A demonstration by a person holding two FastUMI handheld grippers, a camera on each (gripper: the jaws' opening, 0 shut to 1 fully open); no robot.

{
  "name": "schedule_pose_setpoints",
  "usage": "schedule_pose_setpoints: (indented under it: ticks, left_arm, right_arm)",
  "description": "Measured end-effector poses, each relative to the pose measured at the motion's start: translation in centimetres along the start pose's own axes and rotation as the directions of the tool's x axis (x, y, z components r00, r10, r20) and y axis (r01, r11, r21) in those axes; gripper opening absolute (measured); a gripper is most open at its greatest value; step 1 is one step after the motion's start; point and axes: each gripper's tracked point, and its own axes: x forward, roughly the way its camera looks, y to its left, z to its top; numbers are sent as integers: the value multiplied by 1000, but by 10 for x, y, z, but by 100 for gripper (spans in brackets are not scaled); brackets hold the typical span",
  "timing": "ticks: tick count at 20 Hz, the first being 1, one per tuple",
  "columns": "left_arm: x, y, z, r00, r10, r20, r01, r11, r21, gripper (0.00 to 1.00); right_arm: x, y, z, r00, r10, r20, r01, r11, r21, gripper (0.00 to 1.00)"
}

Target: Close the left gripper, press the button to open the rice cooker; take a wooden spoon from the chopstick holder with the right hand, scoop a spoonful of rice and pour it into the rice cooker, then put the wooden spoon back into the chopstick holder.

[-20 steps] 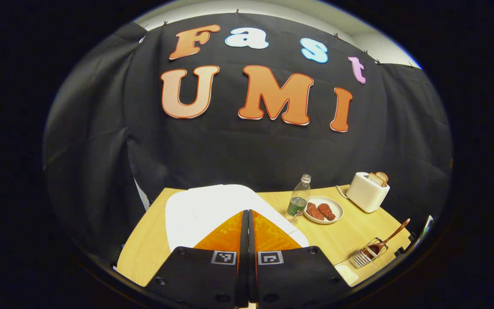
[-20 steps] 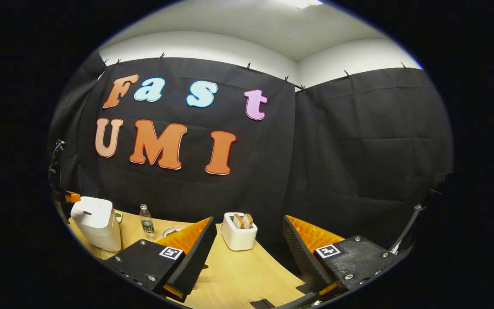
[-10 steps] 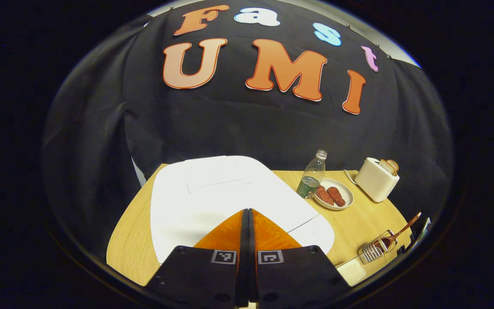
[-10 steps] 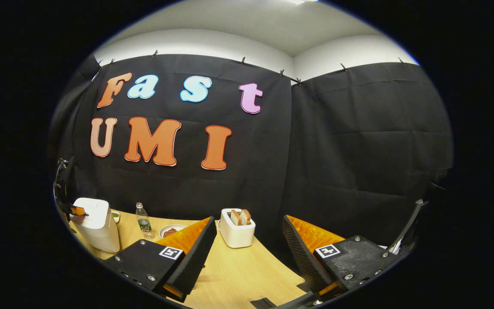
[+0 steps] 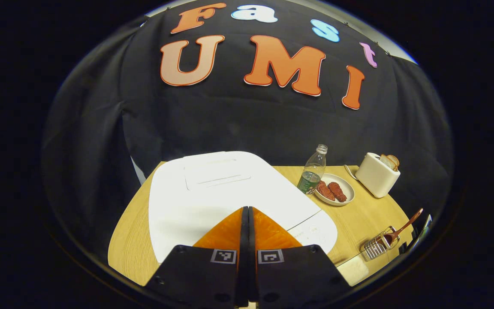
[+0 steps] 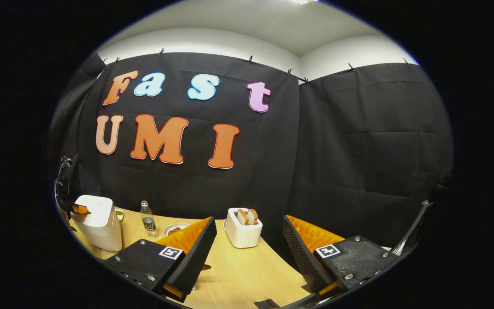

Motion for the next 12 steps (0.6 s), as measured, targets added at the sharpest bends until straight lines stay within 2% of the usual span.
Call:
schedule_pose_setpoints:
  ticks: [3,6,9,12]
  left_arm:
    - [-1,-1,0,1000,-3,5,3,1000,-5,5]
    - [-11,1,19,999,24,47,-25,1000,16,5]
    - [-52,1,85,981,86,177,-83,996,-28,5]
    - [-105,-12,149,943,75,324,-58,996,-63,5]
  right_arm:
    - [-2,0,-3,1000,0,-1,0,1000,1,96]
    - [-6,-2,-4,1000,3,-4,-3,1000,3,96]
    - [-7,-4,1,1000,-1,14,1,1000,4,96]
    - [-10,-3,5,1000,3,31,-3,1000,16,96]
